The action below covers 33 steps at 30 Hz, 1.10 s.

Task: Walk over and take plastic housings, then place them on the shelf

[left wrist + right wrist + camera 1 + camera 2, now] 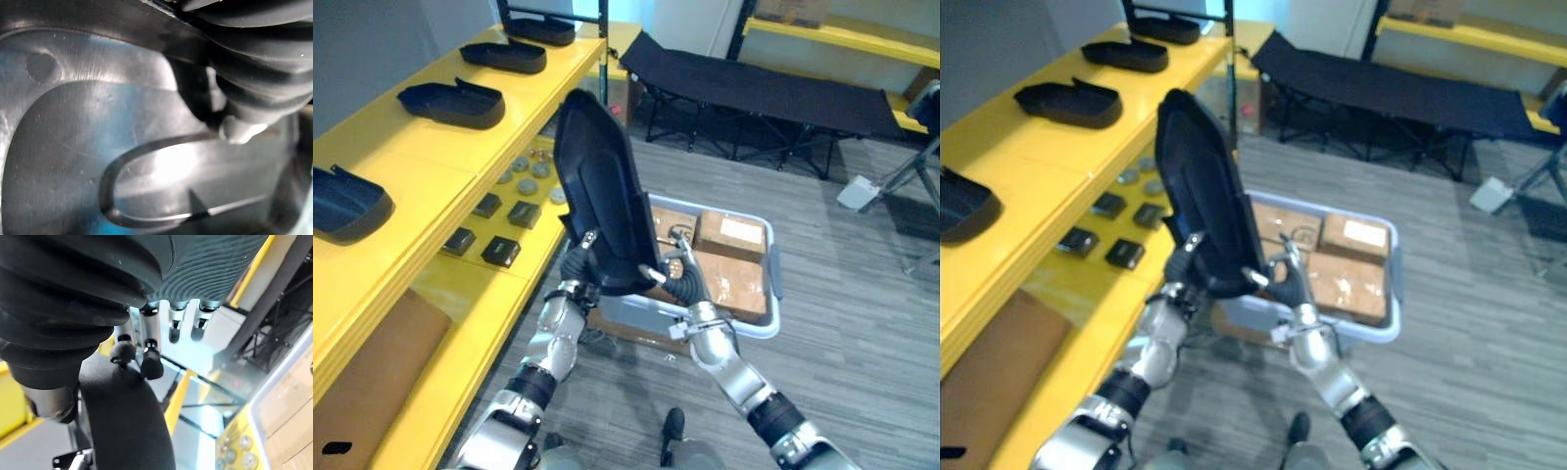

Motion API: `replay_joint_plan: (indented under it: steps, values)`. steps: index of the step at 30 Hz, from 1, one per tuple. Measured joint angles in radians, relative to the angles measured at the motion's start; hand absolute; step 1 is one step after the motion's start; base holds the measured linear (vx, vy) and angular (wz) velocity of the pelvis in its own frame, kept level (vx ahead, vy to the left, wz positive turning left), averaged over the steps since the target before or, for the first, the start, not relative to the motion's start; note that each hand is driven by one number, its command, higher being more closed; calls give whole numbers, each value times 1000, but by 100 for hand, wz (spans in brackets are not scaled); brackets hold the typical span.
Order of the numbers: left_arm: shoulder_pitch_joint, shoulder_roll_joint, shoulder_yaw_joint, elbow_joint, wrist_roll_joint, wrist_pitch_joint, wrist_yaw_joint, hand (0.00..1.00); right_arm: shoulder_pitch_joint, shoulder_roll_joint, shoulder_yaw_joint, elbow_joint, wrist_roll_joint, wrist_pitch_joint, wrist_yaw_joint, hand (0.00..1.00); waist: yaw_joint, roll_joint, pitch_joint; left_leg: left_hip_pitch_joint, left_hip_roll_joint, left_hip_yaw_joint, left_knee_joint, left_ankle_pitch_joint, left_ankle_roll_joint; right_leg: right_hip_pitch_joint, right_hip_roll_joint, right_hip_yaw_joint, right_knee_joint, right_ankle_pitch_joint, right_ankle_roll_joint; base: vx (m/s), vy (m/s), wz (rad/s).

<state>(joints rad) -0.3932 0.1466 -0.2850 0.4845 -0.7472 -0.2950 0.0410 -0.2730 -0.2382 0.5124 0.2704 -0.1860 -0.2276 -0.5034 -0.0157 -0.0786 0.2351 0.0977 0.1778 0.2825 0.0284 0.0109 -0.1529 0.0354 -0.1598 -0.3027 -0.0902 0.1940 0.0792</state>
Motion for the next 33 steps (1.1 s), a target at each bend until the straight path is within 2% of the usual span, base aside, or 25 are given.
replay_joint_plan:
  steps: [5,7,8,10,13,17,18,22,25,27,30,32,33]
  values:
    - [79,-17,5,-14,149,-30,92,100,75,3,-20,-101,184,33,69,0,0,1,-48,12,2,4,-20,6,-7,1,5,0,0,-1,4,53,19,-1]
    - [110,-20,18,-14,226,-33,152,100,103,4,-70,-209,307,40,115,0,0,1,-51,22,2,11,-20,4,-7,6,5,5,2,2,6,54,30,-6]
    - [120,-23,33,-14,248,-34,164,100,110,3,-83,-235,338,40,125,0,-1,0,-51,25,2,14,-20,3,-6,7,5,7,3,3,7,45,31,-10]
    - [162,-36,99,-15,327,-43,232,100,153,3,-154,-315,460,38,181,0,-1,-1,-54,34,2,31,-20,-1,-4,7,7,17,9,4,8,29,24,-15]
    - [211,-35,169,-44,383,-55,317,100,259,2,-255,-383,587,32,245,0,-1,0,-56,42,1,46,-19,-8,-3,6,8,31,8,3,9,3,15,-14]
    - [260,-35,228,-83,413,-84,385,100,386,1,-359,-389,646,13,274,0,-8,10,-75,42,1,57,-20,-16,0,-1,8,39,1,-1,12,-1,14,-8]
    - [282,-35,244,-96,413,-95,393,100,414,1,-385,-389,646,4,276,0,-19,17,-84,43,1,59,-20,-17,-1,-2,9,41,0,-5,12,10,15,-3]
    - [326,-37,292,-131,409,-130,393,100,475,7,-479,-373,645,-9,282,0,-29,41,-100,43,3,83,-20,-19,-4,-19,12,60,0,-7,10,2,8,-15]
    - [372,-38,325,-206,396,-163,375,100,503,33,-545,-269,674,-35,291,0,-40,49,-105,44,6,84,-20,-21,-6,-20,14,59,0,-12,3,0,1,-3]
    - [428,-38,349,-305,394,-175,366,100,509,48,-575,-182,642,-42,292,0,-49,53,-107,42,6,84,-21,-22,-8,-20,14,56,0,-13,2,0,0,0]
    - [499,-39,360,-416,401,-180,368,100,516,62,-569,-166,646,-56,323,0,-46,68,-112,25,6,67,-21,-27,-10,-16,8,21,0,-22,3,1,13,17]
    - [535,-40,361,-490,411,-180,365,100,514,83,-559,-165,657,-78,341,0,-33,79,-113,2,5,23,-20,-27,-9,-4,-2,-43,0,-28,6,14,12,59]
    - [563,-41,368,-539,420,-180,366,100,509,88,-539,-156,671,-80,359,0,-15,87,-118,-13,5,-12,-19,-24,-9,4,-4,-78,0,-33,8,36,0,83]
